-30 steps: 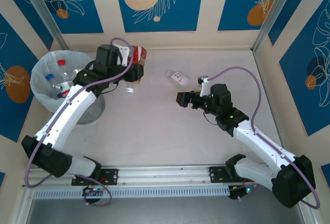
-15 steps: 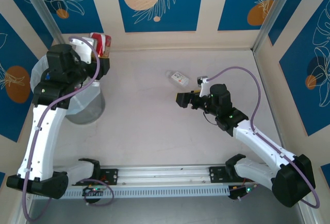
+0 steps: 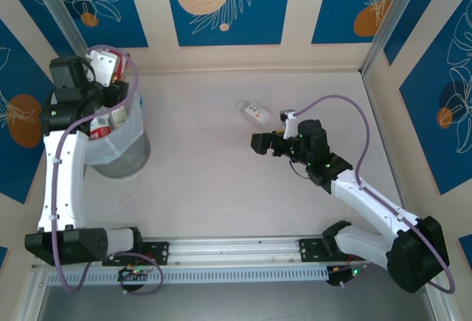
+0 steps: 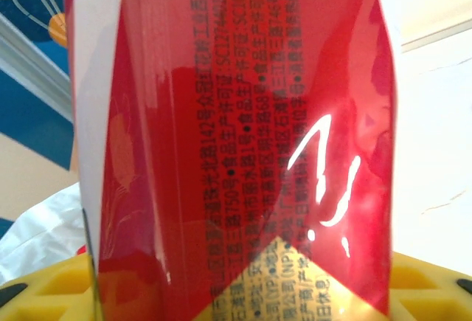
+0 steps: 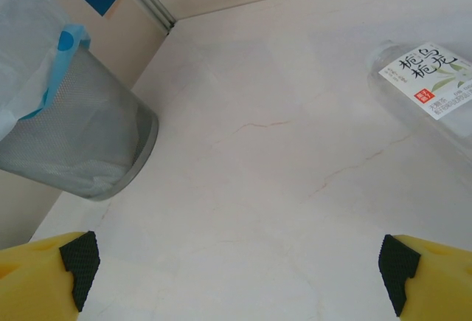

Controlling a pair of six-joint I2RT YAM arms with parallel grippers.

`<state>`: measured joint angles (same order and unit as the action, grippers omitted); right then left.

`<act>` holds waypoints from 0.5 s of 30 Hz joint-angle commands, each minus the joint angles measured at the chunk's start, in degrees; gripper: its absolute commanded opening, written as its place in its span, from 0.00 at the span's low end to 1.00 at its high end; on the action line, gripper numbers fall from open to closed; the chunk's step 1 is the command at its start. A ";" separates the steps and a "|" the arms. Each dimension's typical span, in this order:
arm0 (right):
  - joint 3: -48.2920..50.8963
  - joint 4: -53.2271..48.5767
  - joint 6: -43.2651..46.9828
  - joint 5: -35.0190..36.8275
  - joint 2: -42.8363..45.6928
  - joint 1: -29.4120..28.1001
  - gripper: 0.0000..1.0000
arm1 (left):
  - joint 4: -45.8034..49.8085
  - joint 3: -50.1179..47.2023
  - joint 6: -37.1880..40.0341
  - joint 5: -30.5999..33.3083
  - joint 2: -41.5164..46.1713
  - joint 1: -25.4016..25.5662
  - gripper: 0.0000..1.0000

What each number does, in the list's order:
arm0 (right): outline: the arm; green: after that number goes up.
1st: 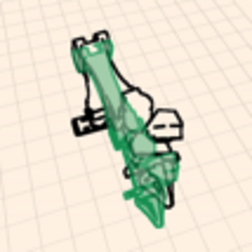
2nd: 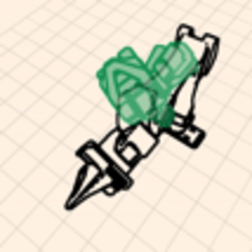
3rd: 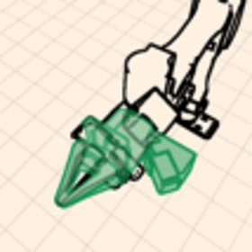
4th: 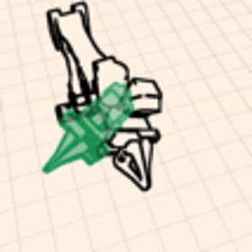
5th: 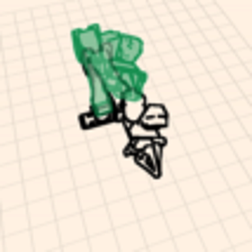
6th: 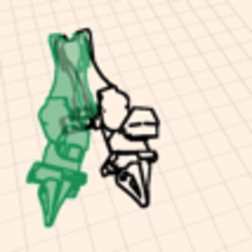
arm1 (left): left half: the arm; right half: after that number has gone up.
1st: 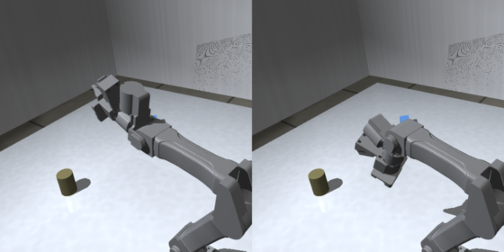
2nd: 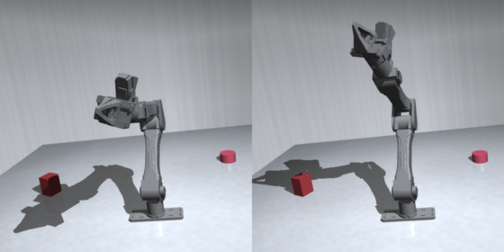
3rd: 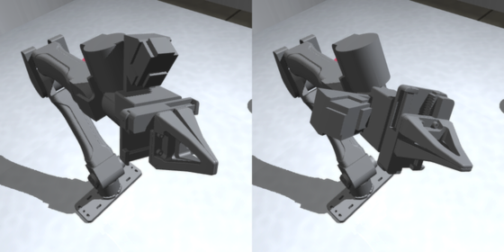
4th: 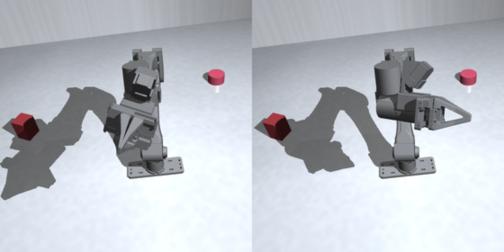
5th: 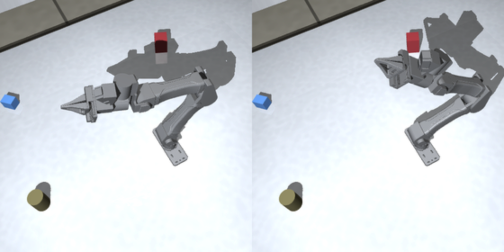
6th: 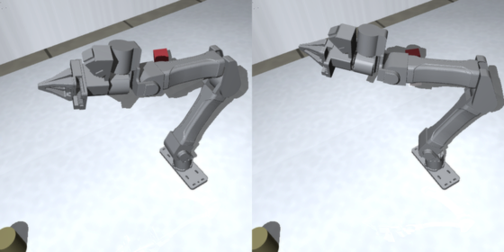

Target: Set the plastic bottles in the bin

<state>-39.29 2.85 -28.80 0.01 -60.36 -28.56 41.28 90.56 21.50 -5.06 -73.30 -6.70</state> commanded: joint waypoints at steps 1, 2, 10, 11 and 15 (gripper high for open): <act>0.04 1.66 1.03 0.56 -0.41 -0.38 1.00 | 0.17 1.24 5.10 -3.79 -0.12 -2.45 0.56; 0.12 1.82 1.02 0.54 -0.49 -0.36 0.99 | -0.96 0.43 5.32 -2.23 -0.16 -2.85 0.56; -0.44 2.81 1.53 0.39 -2.44 -0.36 0.99 | -10.11 -6.19 -0.64 9.16 1.09 -5.93 0.55; -0.57 3.01 1.53 0.31 -2.82 -0.37 1.00 | -10.73 -6.90 -1.22 11.29 1.30 -6.06 0.55; -1.23 3.04 1.70 -0.32 -4.21 -0.40 1.00 | -15.59 -11.84 -4.14 19.32 3.18 -7.73 0.54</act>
<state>-39.29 3.97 -28.40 -0.03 -63.99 -28.56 31.53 81.36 20.53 6.42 -72.84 -12.62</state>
